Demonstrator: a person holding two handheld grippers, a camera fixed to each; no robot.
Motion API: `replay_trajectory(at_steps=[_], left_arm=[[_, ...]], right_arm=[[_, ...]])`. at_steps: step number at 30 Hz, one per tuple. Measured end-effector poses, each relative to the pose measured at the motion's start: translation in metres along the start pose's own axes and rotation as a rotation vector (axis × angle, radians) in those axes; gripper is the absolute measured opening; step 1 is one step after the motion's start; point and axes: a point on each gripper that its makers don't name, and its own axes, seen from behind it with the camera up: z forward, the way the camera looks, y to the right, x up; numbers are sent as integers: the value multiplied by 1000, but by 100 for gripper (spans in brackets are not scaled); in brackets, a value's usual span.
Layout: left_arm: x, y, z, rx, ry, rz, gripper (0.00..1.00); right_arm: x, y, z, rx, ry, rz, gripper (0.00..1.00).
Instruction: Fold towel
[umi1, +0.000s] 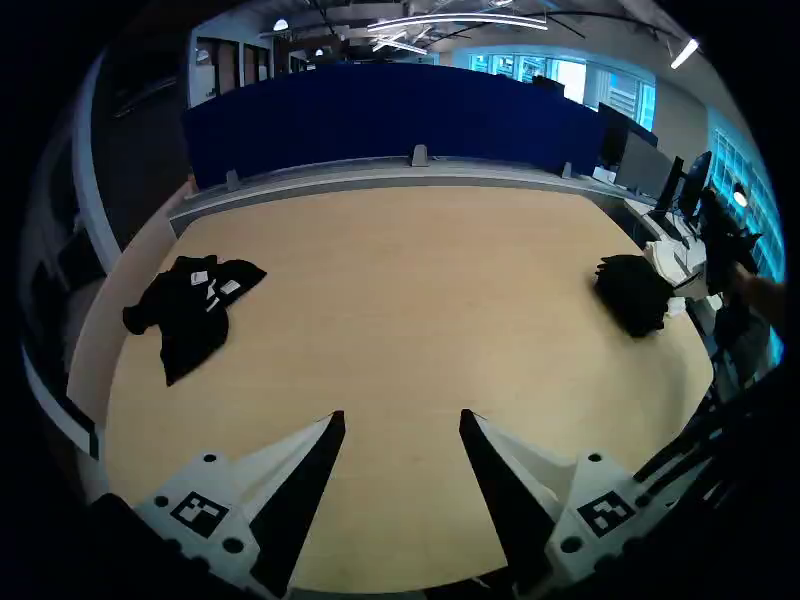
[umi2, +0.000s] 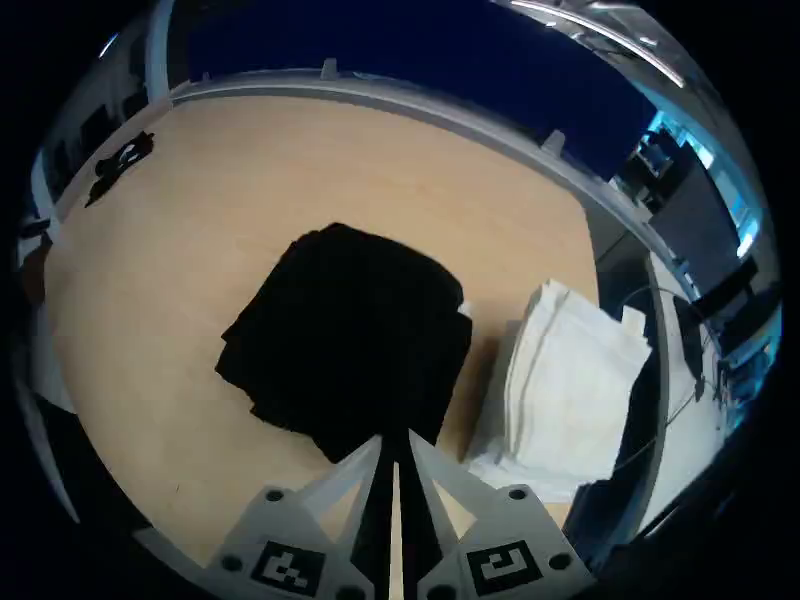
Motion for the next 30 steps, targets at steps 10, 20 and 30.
replay_trajectory(at_steps=[10,20,30], left_arm=[[3,2,-1,0,2,12,85],[4,4,-2,0,4,21,85],[4,3,-3,-1,3,23,85]], right_arm=[[-26,-5,20,-17,-24,117,3],[-26,-1,29,-53,-28,137,3],[-27,-4,29,-78,-25,156,13]])
